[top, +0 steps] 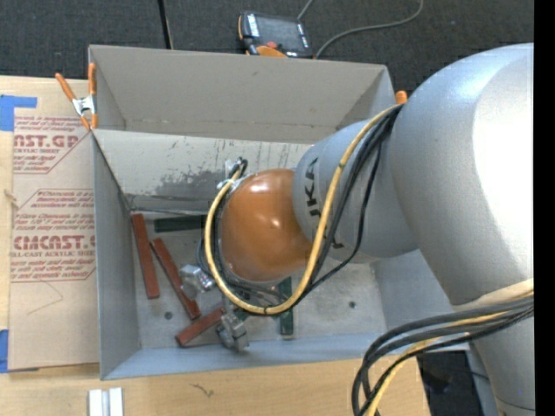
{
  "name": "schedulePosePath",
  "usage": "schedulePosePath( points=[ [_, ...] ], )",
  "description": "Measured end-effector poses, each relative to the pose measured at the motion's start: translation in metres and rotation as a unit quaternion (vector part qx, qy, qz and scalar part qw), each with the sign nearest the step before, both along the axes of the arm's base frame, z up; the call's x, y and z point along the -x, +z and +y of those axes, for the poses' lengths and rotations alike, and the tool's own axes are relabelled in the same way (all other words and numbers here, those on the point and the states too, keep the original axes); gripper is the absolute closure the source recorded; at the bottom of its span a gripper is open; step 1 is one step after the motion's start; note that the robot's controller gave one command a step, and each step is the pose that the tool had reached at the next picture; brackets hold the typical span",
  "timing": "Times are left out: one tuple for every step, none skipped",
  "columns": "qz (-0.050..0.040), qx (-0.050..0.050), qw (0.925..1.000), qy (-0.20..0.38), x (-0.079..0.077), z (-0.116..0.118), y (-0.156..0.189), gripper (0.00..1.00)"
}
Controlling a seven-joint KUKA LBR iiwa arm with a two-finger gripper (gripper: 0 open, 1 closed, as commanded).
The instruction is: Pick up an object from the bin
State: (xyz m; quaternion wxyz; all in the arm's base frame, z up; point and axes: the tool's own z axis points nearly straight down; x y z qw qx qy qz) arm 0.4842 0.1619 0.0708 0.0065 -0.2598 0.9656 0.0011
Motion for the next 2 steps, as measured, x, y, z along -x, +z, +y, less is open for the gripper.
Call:
schedulePosePath(
  points=[
    [0.0055, 0.001, 0.9964, -0.085, 0.004, 0.016, 0.029, 0.0],
    [0.0051, 0.002, 0.9996, 0.027, 0.004, 0.045, 0.045, 0.0]
  ],
)
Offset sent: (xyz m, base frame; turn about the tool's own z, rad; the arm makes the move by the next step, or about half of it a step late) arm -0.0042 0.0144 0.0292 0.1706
